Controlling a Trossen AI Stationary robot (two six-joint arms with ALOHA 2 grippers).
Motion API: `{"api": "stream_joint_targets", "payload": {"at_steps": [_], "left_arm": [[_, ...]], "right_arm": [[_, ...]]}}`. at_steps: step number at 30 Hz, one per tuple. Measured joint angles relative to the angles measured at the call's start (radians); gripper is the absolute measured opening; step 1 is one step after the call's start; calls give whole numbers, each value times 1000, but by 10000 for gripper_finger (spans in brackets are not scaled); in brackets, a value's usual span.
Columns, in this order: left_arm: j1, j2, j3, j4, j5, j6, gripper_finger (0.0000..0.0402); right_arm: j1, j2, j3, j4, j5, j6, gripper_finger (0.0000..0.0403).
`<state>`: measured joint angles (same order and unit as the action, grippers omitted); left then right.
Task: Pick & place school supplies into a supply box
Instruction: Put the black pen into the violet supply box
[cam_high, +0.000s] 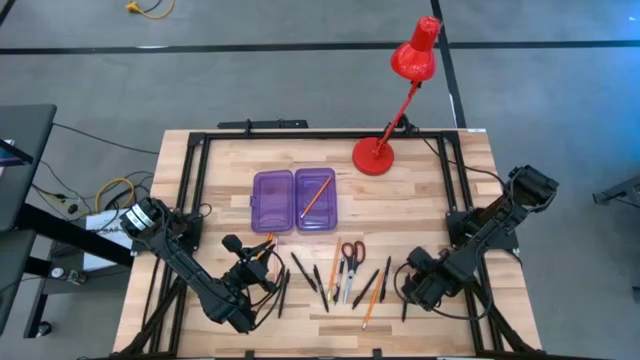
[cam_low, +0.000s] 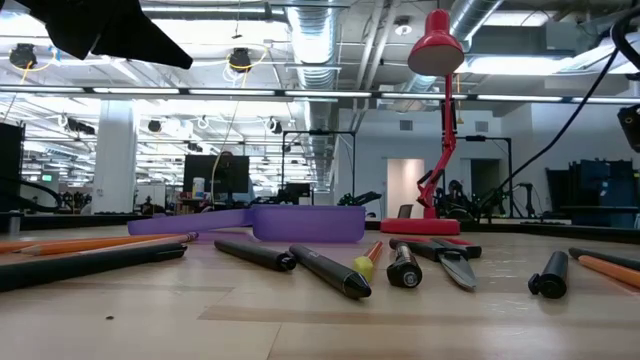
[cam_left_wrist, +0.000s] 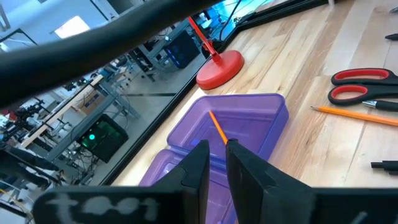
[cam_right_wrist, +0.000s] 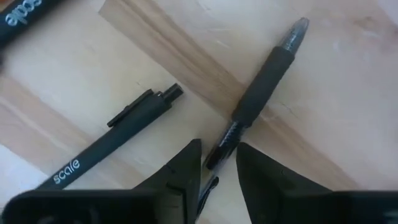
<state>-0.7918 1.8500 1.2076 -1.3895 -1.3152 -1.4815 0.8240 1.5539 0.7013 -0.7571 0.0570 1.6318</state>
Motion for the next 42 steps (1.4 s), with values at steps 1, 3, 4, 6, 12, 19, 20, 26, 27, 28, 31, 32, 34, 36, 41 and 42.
{"api": "stream_joint_targets", "payload": {"at_steps": [1, 3, 4, 6, 12, 19, 20, 26, 27, 28, 31, 32, 34, 36, 41, 42], "left_arm": [[0, 0, 0, 0, 0, 0, 44], [0, 0, 0, 0, 0, 0, 44], [0, 0, 0, 0, 0, 0, 44], [0, 0, 0, 0, 0, -1, 44], [0, 0, 0, 0, 2, -1, 44], [0, 0, 0, 0, 9, -1, 44], [0, 0, 0, 0, 9, -1, 44], [0, 0, 0, 0, 9, 0, 44], [0, 0, 0, 0, 9, -1, 44], [0, 0, 0, 0, 9, -1, 44], [0, 0, 0, 0, 10, -1, 44], [0, 0, 0, 0, 13, -1, 44], [0, 0, 0, 0, 24, -1, 44], [0, 0, 0, 0, 30, -1, 44], [0, 0, 0, 0, 35, -1, 44], [0, 0, 0, 0, 35, -1, 44]], "right_arm": [[-3, 0, 0, -1, 0, -21, 85], [-12, 0, -5, 3, -3, -63, 68], [-16, -1, -7, 4, -5, -77, 59], [-27, -1, -9, 3, -8, -120, 40], [-52, -1, -9, 2, 13, -226, 11], [-54, 0, -9, -23, 80, -280, 6], [-54, 0, -9, -28, 97, -291, 5], [-62, 10, -22, -72, 281, -328, 3], [-63, 10, -22, -73, 307, -328, 3], [-66, 11, -24, -77, 327, -329, 2], [-82, 13, -26, -100, 388, -332, 2], [-87, 13, -26, -102, 404, -332, 1], [-101, 12, -26, -111, 415, -349, 1], [-120, 11, -25, -106, 426, -375, 1], [-156, 10, -5, -104, 498, -435, 1], [-162, 9, 5, -106, 517, -454, 1]]}}
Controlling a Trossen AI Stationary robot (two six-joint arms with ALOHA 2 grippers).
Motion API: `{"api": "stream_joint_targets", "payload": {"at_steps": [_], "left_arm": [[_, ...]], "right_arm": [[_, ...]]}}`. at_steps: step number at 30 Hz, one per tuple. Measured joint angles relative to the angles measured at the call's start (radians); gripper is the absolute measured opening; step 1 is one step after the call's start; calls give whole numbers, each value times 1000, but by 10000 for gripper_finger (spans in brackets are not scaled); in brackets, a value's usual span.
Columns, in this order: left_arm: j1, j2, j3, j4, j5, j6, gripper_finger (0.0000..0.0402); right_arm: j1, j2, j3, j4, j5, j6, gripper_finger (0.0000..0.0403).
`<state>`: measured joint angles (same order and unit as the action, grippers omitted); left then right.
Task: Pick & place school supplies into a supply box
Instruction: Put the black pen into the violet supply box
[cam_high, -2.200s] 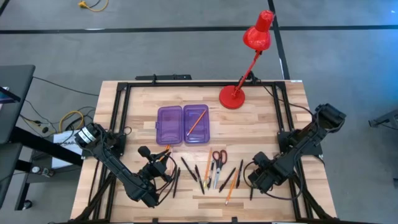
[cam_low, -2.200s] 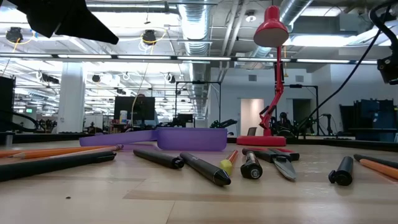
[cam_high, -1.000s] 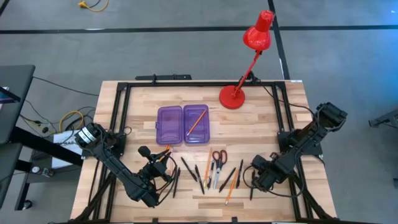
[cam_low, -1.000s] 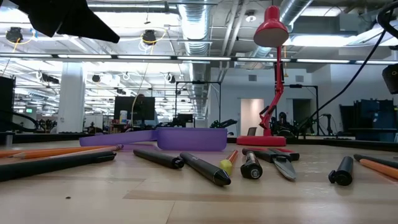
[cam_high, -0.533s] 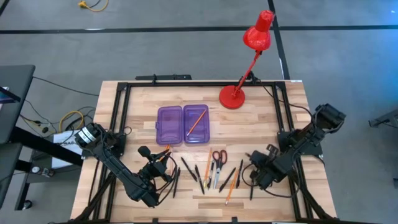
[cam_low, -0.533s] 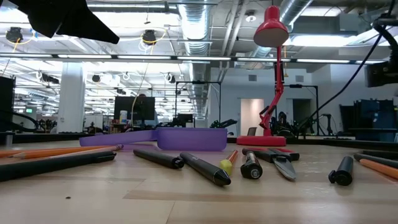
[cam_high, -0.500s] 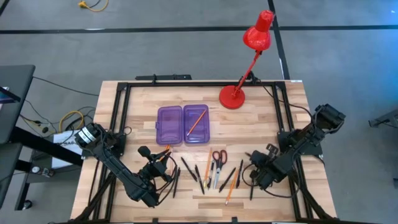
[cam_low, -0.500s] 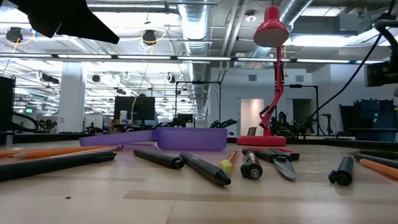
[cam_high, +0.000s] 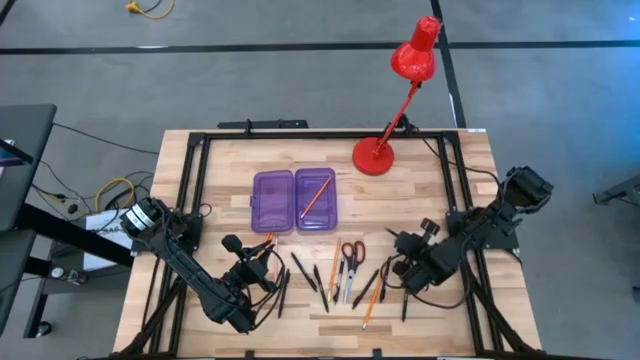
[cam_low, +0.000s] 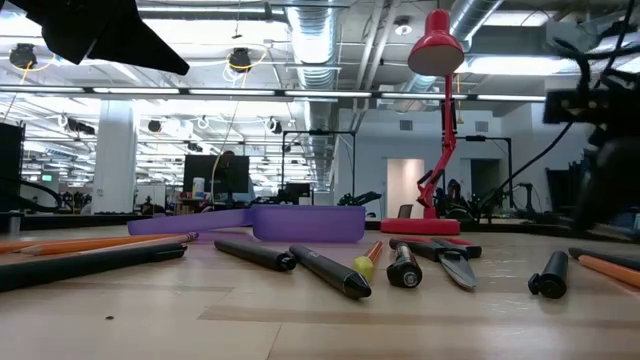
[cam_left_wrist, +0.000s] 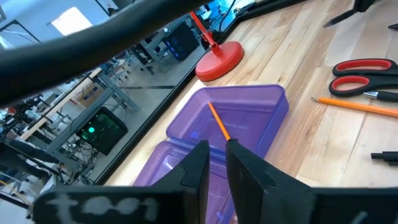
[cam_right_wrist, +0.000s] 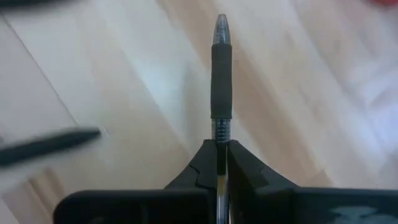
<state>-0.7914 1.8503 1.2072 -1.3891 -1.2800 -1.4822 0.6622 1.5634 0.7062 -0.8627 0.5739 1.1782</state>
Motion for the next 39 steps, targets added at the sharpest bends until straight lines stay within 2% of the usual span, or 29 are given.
{"api": "stream_joint_targets", "payload": {"at_steps": [13, 17, 22, 26, 32, 37, 39], "left_arm": [[-2, 0, -2, -8, 22, 1, 44], [-13, 0, -34, -8, 32, -33, 44], [-32, 0, -90, -7, 68, -133, 44], [-54, 0, -126, -8, 72, -206, 44], [-64, 0, -146, -8, 71, -233, 44], [-66, 0, -146, -7, 76, -233, 44], [-68, 0, -146, -8, 87, -233, 44]], "right_arm": [[-115, -2, 183, -44, 357, -351, 0], [-157, -3, 222, 13, 472, -495, 0], [-203, -3, 234, 168, 567, -707, 0], [-253, -3, 234, 322, 573, -840, 0], [-355, 3, 234, 611, 483, -974, 0], [-426, 104, 254, 896, 375, -1145, 0], [-454, 164, 283, 916, 325, -1153, 0]]}}
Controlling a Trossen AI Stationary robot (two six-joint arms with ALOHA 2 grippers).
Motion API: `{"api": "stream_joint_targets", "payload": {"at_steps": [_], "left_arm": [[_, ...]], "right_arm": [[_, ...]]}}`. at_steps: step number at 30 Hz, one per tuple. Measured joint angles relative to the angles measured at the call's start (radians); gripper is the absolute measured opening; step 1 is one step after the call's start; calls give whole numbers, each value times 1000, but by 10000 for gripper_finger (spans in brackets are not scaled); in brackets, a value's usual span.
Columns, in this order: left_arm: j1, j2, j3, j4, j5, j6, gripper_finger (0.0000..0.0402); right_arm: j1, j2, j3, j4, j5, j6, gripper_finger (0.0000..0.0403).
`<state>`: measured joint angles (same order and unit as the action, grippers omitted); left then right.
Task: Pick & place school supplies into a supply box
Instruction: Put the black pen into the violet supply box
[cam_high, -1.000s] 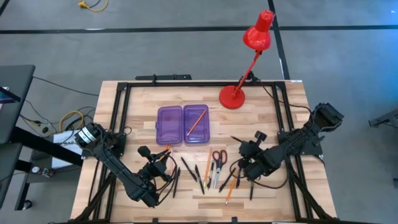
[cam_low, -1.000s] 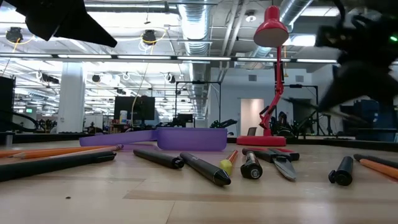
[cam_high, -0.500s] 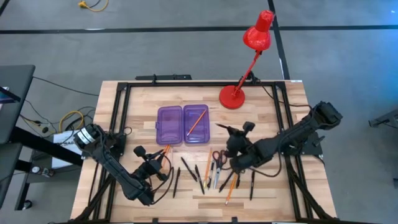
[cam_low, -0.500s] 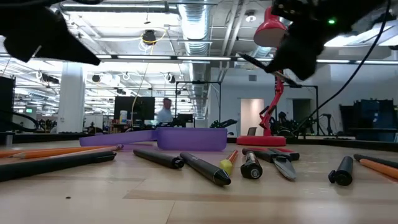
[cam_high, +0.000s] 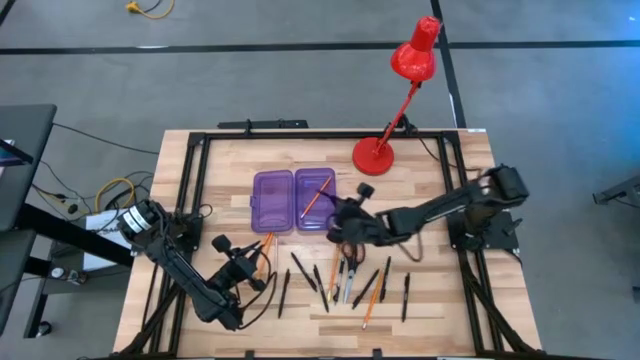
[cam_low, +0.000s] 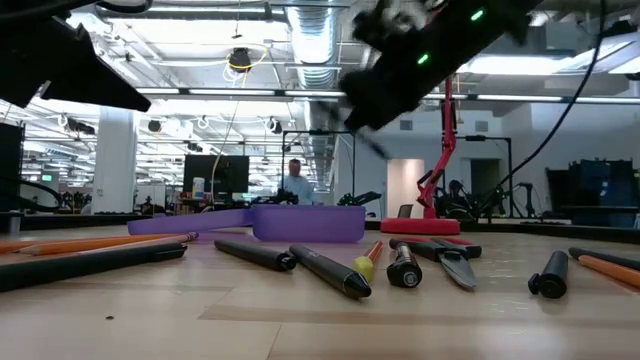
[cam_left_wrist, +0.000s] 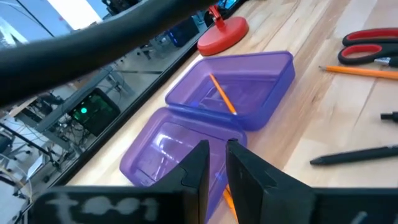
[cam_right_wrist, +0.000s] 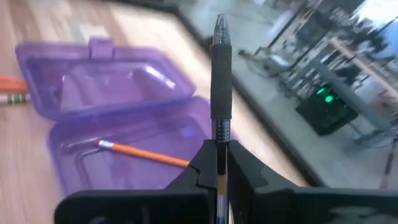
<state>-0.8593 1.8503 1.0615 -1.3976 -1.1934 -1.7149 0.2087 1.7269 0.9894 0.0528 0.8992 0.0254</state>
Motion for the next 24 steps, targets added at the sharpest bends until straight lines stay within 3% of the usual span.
{"api": "stream_joint_targets", "payload": {"at_steps": [6, 10, 15, 24], "left_arm": [[-10, 0, 1, 0, 11, 0, 44], [-13, 0, 2, 0, 11, -5, 44], [-13, 0, 2, -1, 10, -8, 44], [-13, 0, 2, 0, 3, -8, 44]], "right_arm": [[-66, 156, 133, -15, -72, 66, 0], [-122, 211, 218, -130, -167, 216, 0], [-200, 211, 274, -249, -296, 391, 0], [-210, 210, 272, -252, -327, 413, 0]]}}
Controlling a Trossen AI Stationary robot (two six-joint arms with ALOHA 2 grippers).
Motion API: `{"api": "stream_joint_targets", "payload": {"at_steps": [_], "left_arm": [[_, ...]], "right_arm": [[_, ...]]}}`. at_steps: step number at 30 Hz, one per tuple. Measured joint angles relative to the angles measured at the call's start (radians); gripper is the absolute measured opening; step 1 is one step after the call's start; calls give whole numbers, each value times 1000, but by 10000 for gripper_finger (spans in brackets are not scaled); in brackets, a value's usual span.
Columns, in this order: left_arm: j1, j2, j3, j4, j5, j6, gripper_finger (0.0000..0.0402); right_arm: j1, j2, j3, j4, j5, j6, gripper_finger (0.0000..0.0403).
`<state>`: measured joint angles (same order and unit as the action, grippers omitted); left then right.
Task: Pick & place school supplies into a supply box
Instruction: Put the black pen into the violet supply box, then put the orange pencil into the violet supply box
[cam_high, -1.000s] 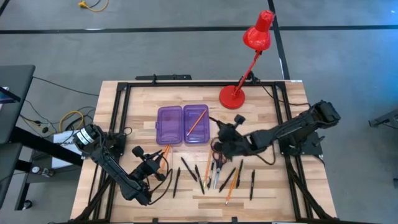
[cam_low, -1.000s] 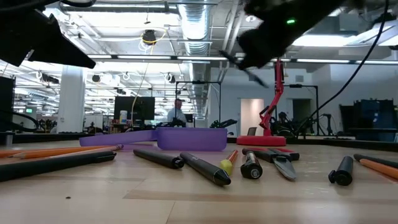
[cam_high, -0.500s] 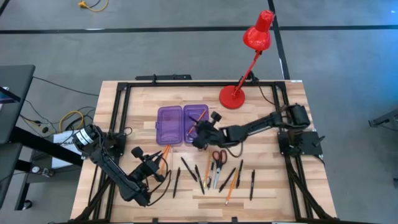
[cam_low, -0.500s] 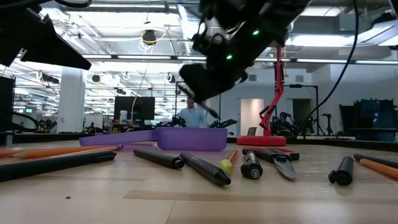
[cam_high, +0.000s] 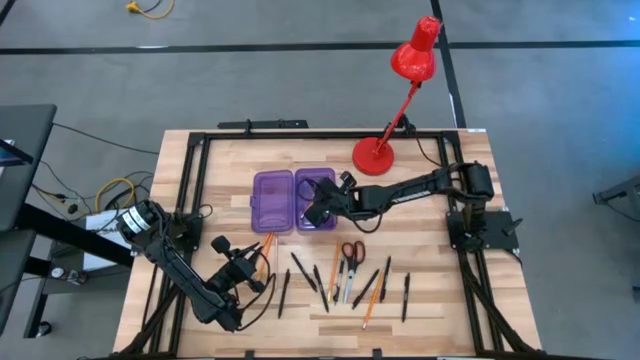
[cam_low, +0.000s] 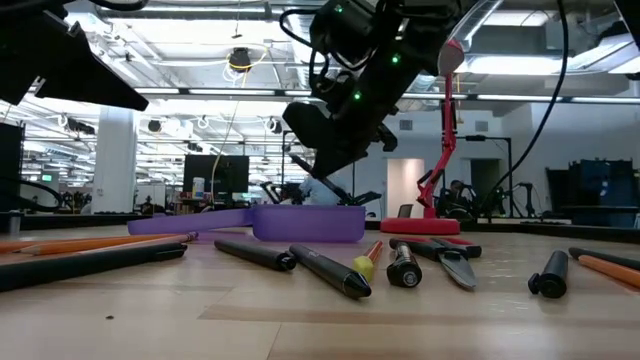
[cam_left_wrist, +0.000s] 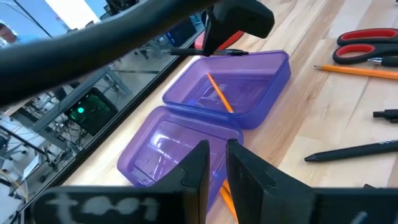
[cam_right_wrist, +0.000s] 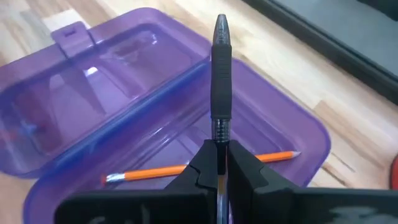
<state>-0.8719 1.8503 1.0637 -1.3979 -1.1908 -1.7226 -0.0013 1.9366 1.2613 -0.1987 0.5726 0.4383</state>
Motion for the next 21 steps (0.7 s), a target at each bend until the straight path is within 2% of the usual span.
{"api": "stream_joint_targets", "payload": {"at_steps": [5, 16, 21], "left_arm": [[0, 0, 0, 0, 0, 0, 44], [0, 0, 0, 0, -1, -9, 44], [0, 0, 0, 0, 0, -9, 44]], "right_arm": [[6, 0, 0, -3, -7, 8, 17], [5, 0, 0, -9, -51, 34, 124], [36, 0, 0, -9, -34, -30, 159]]}}
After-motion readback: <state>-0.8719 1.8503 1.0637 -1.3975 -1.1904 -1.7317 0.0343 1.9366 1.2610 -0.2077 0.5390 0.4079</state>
